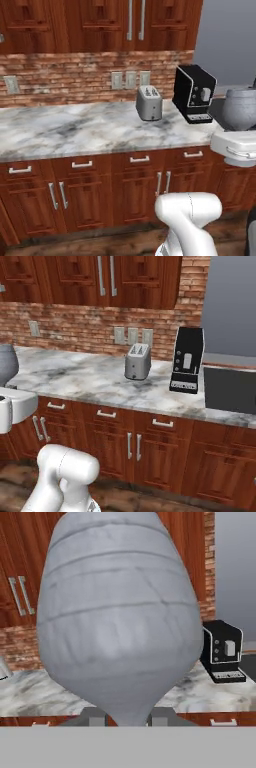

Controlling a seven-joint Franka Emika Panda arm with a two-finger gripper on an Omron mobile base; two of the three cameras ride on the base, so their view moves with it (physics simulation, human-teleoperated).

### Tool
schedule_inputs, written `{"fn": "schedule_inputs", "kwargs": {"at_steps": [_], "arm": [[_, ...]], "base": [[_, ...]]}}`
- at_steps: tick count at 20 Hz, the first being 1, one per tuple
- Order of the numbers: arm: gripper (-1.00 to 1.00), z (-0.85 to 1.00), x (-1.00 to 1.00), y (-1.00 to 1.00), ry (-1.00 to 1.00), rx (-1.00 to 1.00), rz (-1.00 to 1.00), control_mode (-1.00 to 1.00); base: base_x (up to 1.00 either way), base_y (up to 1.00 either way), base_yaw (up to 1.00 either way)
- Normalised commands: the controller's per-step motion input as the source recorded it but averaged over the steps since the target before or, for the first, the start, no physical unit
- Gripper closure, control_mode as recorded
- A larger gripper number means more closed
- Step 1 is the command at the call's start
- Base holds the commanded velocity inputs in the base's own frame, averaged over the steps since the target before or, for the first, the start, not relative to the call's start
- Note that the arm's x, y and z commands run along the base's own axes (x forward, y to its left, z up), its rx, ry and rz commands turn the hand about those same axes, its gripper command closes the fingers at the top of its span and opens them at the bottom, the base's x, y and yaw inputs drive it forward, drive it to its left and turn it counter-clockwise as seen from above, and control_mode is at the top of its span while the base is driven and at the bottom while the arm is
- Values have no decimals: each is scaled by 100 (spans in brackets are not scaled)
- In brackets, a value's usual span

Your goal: Retrieve the wine glasses from the counter and place one next to each plate.

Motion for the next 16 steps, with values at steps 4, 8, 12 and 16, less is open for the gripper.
{"fn": "schedule_inputs", "kwargs": {"at_steps": [4,8,12,16], "arm": [[100,0,0,0,0,0,0,100],[100,0,0,0,0,0,0,100],[100,0,0,0,0,0,0,100],[100,0,0,0,0,0,0,100]], "base": [[-100,-7,-6],[-100,0,-7],[-100,0,-9],[-100,0,-12]]}}
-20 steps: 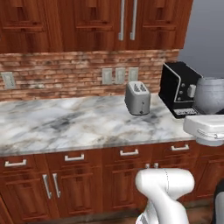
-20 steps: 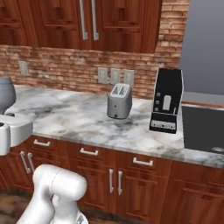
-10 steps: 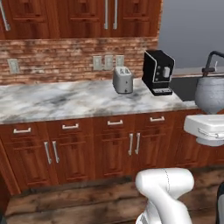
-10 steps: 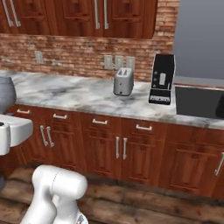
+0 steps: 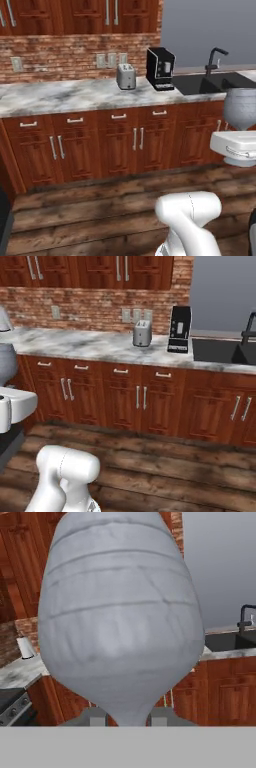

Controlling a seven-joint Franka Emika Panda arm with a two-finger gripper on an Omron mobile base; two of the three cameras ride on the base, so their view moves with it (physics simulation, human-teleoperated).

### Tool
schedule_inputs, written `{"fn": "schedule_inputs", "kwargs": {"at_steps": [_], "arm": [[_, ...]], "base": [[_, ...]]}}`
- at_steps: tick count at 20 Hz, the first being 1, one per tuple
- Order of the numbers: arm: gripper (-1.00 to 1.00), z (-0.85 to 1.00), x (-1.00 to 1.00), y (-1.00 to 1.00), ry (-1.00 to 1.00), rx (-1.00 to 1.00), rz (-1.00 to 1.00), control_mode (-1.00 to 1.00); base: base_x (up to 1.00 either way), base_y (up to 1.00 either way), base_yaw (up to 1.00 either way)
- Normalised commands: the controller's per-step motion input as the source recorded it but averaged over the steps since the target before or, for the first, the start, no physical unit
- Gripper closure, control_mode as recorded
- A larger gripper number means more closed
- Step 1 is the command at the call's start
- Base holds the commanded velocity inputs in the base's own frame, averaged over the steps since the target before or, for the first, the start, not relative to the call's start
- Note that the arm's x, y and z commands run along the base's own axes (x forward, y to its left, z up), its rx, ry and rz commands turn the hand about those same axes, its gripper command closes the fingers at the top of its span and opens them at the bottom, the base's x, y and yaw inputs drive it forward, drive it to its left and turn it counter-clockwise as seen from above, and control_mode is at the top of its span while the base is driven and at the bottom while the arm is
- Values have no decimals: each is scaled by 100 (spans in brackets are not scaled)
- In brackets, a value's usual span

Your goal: Retrieve the wine glasses from the counter and place one next to each plate.

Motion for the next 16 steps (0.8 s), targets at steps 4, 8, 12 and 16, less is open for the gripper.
{"fn": "schedule_inputs", "kwargs": {"at_steps": [4,8,12,16], "arm": [[100,0,0,0,0,0,0,100],[100,0,0,0,0,0,0,100],[100,0,0,0,0,0,0,100],[100,0,0,0,0,0,0,100]], "base": [[-100,0,-13],[-100,0,-15],[-100,0,-17],[-100,0,-16]]}}
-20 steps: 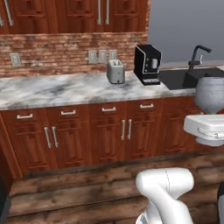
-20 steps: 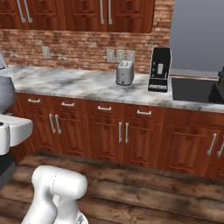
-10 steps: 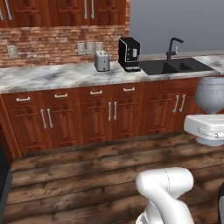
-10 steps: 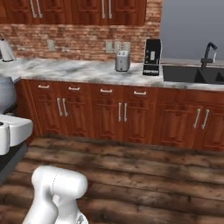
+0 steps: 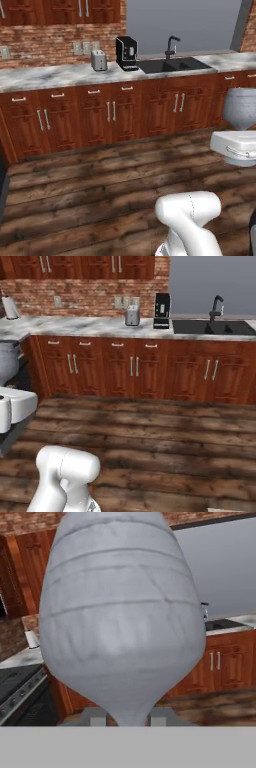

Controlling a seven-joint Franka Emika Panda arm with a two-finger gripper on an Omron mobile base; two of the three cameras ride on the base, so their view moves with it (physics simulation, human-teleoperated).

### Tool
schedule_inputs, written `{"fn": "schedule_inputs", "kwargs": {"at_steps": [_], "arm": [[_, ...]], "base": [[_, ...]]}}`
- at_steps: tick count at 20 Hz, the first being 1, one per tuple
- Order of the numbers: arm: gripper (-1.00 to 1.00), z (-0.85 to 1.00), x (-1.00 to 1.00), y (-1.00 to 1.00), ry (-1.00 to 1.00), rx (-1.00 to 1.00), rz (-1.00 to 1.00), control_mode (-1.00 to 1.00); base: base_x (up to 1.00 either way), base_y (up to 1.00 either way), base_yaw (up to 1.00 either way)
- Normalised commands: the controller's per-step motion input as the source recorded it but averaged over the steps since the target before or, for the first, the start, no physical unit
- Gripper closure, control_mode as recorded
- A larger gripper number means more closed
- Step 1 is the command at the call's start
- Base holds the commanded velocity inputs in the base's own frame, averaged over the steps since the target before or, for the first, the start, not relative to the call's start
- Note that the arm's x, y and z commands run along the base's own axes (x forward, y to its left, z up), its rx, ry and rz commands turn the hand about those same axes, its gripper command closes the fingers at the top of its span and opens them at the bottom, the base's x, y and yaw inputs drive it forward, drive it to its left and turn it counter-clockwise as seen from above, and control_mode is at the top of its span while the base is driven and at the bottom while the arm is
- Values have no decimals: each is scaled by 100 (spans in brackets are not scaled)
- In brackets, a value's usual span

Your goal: Retrieve the wine glasses from the counter and place one next to each plate.

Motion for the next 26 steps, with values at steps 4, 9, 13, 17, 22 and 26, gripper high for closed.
{"fn": "schedule_inputs", "kwargs": {"at_steps": [4,9,13,17,22,26], "arm": [[100,0,0,0,0,0,0,100],[100,0,0,0,0,0,0,100],[100,0,0,0,0,0,0,100],[100,0,0,0,0,0,0,100],[100,0,0,0,0,0,0,100],[100,0,0,0,0,0,0,100]], "base": [[-100,0,-12],[-100,-32,-1],[-100,-48,0],[-100,-43,0],[-100,-41,0],[-100,-35,0]]}}
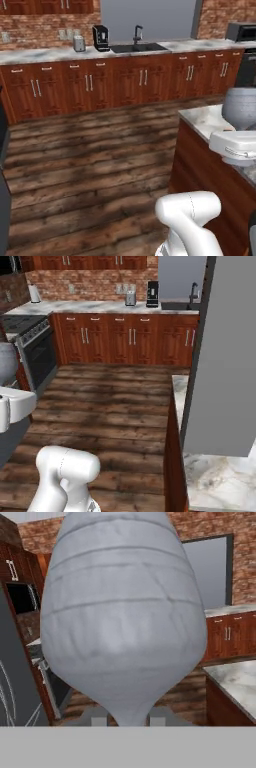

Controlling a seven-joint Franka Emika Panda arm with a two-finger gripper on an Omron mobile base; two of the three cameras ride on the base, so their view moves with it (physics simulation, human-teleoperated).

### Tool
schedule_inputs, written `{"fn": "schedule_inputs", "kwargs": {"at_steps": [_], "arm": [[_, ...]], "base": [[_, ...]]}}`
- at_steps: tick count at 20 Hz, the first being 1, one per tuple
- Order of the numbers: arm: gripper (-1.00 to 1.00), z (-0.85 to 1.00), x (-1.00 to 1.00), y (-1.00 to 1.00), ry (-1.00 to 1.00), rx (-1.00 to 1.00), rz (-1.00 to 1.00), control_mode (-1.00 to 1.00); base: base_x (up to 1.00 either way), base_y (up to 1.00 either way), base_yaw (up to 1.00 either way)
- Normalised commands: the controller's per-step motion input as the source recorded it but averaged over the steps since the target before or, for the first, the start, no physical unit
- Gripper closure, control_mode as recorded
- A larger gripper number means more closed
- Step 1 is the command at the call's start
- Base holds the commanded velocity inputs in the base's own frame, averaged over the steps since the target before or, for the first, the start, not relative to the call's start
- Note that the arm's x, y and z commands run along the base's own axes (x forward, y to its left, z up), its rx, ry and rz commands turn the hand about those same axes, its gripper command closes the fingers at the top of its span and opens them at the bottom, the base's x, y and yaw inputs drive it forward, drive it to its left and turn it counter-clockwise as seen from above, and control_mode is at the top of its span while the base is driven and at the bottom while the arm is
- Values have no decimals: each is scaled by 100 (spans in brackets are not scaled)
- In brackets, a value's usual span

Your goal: Retrieve the wine glasses from the counter and place one next to each plate.

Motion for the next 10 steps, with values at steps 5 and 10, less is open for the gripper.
{"fn": "schedule_inputs", "kwargs": {"at_steps": [5,10], "arm": [[100,0,0,0,0,0,0,100],[100,0,0,0,0,0,0,100]], "base": [[-100,-32,0],[-100,-32,0]]}}
